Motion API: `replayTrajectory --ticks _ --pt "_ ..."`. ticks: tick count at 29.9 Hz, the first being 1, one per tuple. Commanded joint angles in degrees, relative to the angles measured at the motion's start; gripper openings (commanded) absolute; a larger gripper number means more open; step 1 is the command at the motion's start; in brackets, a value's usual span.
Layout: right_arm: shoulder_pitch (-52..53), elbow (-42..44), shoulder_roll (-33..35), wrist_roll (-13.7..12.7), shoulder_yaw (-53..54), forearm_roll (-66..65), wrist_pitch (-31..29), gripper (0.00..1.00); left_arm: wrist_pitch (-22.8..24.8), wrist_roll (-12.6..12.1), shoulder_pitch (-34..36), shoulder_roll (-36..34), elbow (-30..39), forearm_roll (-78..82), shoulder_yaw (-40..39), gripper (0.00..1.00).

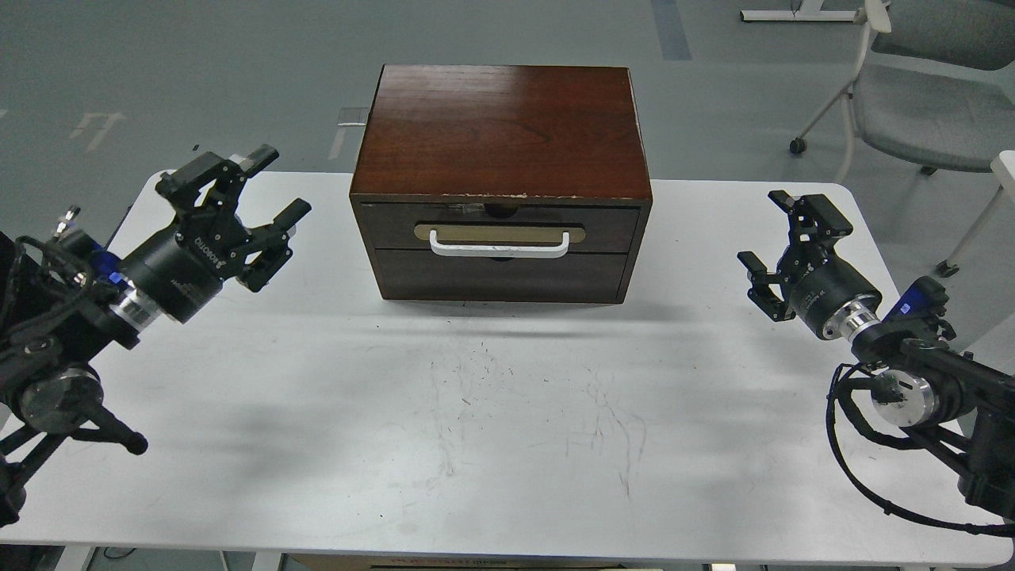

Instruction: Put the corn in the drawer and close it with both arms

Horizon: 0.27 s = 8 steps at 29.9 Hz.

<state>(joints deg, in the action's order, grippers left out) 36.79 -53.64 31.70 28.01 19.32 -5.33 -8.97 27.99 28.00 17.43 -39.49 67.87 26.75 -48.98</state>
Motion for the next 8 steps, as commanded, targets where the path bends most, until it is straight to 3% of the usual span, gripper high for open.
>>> replayTrajectory --ticks 1,8 --pt "0.03 0.02 -0.59 -0.01 0.02 -0.03 -0.09 1.0 0.01 0.0 -3.88 1.17 -2.03 -0.03 -2.26 0.99" --pt "-0.05 -0.15 -0.59 -0.01 0.02 0.06 -0.09 1.0 0.01 -0.05 -5.13 2.67 -4.5 0.06 -2.44 0.99"
